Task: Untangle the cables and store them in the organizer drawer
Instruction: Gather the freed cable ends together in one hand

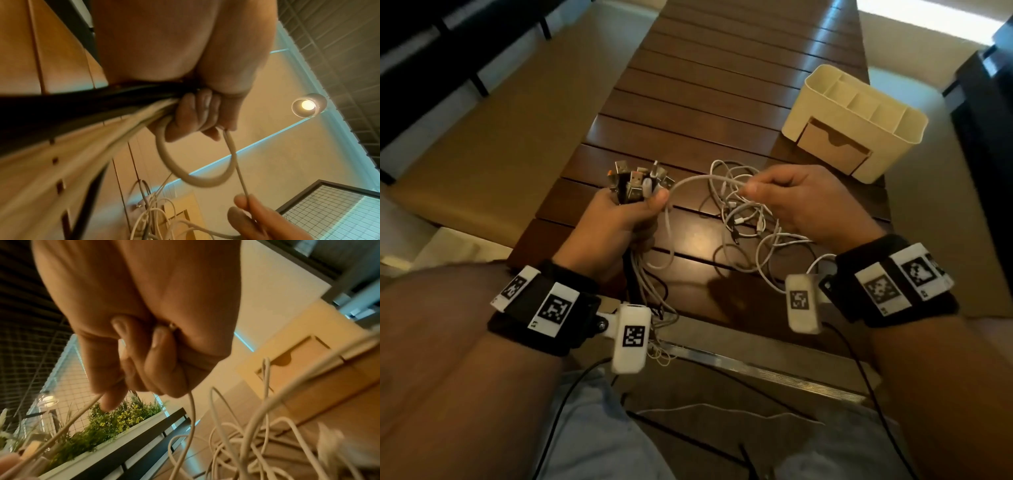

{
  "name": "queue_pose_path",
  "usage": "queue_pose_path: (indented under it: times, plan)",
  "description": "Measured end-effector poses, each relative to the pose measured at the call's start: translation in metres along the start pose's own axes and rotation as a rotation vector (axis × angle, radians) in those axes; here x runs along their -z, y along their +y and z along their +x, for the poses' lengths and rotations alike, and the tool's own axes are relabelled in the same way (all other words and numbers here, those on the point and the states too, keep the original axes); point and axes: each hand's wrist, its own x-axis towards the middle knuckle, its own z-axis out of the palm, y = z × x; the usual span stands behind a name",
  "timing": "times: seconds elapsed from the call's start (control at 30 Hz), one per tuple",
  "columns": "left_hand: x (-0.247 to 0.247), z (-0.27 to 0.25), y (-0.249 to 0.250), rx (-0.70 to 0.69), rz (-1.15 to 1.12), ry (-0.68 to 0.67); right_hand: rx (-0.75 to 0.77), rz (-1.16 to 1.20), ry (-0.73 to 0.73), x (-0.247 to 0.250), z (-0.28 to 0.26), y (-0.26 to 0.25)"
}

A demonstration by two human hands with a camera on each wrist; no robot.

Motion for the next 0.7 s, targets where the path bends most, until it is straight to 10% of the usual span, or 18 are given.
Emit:
queue_pose_path:
  times: [0.4,0.7]
  plan:
    - [-0.01,0.0,-0.001,-0.086,0.049,0.255,-0.063,-0.424,-0.239,-0.019,0.0,0.001]
    - [-0.022,-0.004,0.0,-0.093,0.15,0.166,-0.022,-0.436,-0.27,-0.038,0.002,0.007]
